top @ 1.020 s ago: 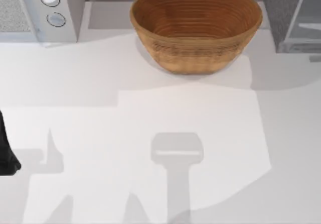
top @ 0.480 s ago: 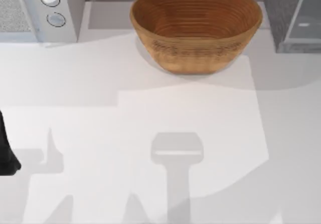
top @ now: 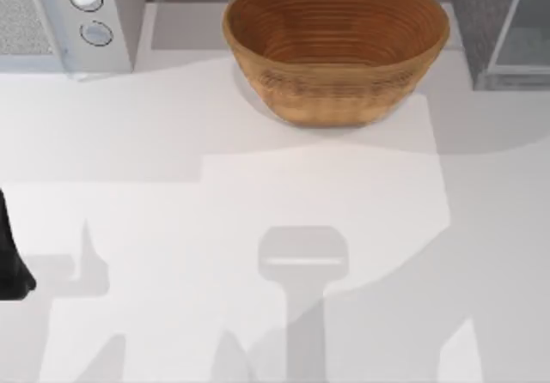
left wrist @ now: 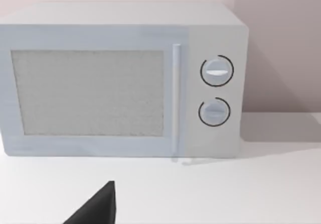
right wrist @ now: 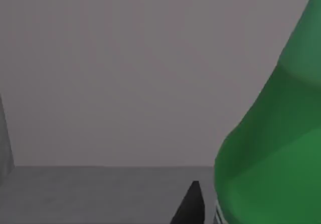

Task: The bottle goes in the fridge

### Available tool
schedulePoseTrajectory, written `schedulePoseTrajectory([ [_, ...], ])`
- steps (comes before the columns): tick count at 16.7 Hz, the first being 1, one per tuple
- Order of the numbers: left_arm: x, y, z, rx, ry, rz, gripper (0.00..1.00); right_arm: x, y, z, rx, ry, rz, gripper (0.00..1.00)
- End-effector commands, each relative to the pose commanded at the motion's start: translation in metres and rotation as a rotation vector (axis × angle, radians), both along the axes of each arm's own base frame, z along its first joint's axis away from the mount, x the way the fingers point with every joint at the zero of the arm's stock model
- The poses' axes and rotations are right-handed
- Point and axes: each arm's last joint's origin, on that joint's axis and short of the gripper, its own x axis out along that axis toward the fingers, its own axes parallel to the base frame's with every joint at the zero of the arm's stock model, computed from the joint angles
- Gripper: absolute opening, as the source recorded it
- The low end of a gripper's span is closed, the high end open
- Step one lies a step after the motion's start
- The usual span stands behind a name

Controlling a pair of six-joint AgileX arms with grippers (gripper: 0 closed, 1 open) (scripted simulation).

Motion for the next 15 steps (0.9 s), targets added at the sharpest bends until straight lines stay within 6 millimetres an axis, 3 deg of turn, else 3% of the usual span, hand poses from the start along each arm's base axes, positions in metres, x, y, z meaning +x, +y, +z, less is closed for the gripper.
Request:
schedulePoseTrajectory([
  [3,0.0,0.0,0.0,0.0,0.0,0.0,1.0,0.0112,0.0007,0.0,0.0,0.0,0.0,0.01],
  [7,0.0,0.0,0.0,0.0,0.0,0.0,1.0,0.0119,0.0007,-0.0003,0.0,0.0,0.0,0.01],
  [15,0.0,0.0,0.0,0.0,0.0,0.0,1.0,0.0119,0.0007,-0.0003,0.0,0.0,0.0,0.61],
])
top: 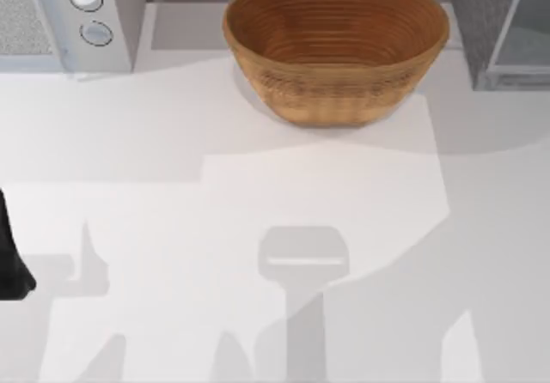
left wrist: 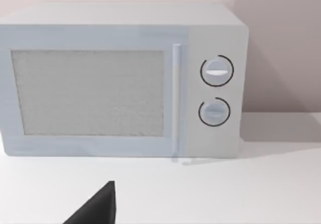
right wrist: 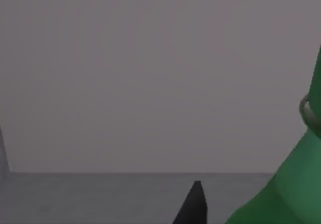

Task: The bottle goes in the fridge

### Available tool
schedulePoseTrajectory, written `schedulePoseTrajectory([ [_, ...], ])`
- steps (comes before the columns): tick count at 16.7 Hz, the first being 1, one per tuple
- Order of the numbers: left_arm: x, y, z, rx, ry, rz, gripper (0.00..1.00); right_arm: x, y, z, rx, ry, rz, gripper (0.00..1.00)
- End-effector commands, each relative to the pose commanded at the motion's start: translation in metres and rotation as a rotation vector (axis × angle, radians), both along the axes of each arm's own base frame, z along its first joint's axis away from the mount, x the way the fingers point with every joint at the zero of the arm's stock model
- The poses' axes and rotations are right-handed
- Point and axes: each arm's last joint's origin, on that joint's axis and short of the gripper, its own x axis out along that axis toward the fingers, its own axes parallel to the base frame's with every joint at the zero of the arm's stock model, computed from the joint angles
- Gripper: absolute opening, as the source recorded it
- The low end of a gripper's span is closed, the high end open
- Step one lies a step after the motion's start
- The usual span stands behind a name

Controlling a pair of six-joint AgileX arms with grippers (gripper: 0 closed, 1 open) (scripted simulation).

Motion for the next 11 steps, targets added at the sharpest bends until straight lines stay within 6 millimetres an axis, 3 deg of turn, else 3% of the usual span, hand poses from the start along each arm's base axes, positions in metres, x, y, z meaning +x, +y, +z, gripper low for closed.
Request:
schedulePoseTrajectory([
  [5,0.0,0.0,0.0,0.0,0.0,0.0,1.0,0.0,0.0,0.0,0.0,0.0,0.0,0.98],
  [11,0.0,0.0,0.0,0.0,0.0,0.0,1.0,0.0,0.0,0.0,0.0,0.0,0.0,1.0],
])
